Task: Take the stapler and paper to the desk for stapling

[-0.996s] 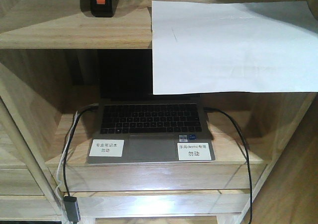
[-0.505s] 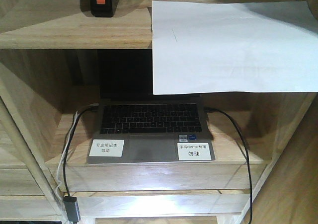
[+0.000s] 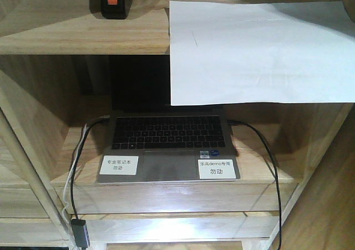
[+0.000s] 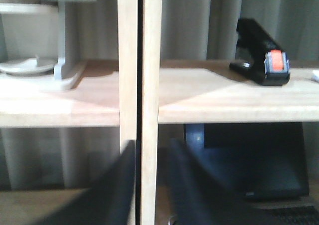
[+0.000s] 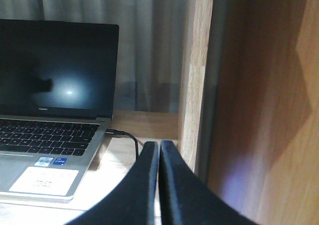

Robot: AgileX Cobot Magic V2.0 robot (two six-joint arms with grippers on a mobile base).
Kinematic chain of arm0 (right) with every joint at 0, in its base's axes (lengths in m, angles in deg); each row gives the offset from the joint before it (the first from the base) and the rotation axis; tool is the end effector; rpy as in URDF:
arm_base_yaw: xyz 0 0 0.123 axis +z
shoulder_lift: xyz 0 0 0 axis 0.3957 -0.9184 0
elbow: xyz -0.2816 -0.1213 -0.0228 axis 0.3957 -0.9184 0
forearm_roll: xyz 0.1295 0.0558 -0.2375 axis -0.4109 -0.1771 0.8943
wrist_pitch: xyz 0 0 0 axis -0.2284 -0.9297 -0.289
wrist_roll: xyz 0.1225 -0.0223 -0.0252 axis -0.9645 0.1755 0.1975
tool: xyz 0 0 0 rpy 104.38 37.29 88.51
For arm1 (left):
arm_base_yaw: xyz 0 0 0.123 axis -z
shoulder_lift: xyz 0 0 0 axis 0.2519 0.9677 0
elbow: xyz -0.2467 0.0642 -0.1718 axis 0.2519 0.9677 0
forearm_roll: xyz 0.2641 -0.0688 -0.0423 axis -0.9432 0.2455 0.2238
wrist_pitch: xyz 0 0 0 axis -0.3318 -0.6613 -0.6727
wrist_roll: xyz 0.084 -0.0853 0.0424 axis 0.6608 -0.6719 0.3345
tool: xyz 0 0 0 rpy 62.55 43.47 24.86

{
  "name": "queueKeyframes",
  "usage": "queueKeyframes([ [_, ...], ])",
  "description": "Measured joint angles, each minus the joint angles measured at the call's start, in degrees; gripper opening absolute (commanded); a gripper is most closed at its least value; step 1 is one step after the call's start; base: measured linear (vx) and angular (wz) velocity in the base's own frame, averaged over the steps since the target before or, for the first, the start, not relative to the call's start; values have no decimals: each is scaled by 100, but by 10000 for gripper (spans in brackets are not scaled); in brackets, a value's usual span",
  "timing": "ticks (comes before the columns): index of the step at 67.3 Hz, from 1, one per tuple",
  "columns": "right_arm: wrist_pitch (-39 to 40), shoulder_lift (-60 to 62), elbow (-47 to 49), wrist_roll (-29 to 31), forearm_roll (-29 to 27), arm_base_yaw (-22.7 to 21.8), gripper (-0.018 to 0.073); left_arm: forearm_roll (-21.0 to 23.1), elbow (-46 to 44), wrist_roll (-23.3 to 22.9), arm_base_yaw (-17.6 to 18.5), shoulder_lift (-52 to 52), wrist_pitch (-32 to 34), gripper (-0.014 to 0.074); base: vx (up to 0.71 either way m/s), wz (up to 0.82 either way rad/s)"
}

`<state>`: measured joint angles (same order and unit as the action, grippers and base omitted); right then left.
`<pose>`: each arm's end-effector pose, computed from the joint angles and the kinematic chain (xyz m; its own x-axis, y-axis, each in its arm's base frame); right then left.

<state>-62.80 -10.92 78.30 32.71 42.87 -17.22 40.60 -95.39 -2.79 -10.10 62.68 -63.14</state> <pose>0.0946 0.0095 0.1938 -0.0273 -0.0144 -0.9995 -0.1018 0.9947 -0.0115 0.1096 -0.0065 0.3850 0.0175 -0.0423 -0.9990 0.0621 0.9972 -0.0411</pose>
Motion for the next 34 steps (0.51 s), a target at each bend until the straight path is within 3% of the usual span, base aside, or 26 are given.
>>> queueKeyframes([
  [10,0,0,0,0,0,0,-9,1,0,0,0,0,122,464,0,0],
  [34,-4,0,0,0,0,0,-9,6,0,-5,0,10,150,468,0,0],
])
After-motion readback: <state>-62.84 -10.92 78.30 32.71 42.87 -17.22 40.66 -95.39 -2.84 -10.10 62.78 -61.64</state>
